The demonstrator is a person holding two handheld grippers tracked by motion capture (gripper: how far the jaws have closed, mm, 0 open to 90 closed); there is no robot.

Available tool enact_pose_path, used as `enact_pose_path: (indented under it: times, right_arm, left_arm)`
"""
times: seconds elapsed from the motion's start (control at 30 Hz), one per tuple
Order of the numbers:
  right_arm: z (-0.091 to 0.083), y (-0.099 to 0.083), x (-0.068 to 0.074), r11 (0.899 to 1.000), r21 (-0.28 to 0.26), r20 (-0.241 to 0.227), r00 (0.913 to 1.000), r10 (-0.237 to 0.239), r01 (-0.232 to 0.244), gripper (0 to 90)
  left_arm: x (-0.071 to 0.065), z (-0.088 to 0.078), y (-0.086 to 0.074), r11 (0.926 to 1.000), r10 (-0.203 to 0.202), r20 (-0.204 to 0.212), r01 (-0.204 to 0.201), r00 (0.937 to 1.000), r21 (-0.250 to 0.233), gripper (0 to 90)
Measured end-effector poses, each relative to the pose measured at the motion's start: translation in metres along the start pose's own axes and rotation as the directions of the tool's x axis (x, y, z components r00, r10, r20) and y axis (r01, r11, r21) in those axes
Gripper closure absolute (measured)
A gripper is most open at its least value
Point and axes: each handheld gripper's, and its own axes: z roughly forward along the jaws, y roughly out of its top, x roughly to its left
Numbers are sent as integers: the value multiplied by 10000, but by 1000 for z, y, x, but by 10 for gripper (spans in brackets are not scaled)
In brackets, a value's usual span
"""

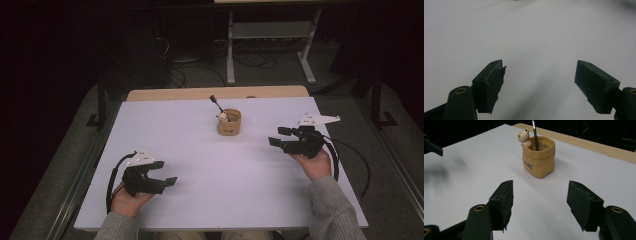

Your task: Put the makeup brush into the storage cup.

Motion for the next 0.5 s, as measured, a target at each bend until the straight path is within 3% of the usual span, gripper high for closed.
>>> enact_pose_path:
  times: [0.5]
  right_arm:
    - [-9, -15, 9, 9998, 199, 41, 10000, -53, 52, 343]
  left_arm:
    - [0, 1, 0, 9999, 100, -19, -100, 9999, 27, 222]
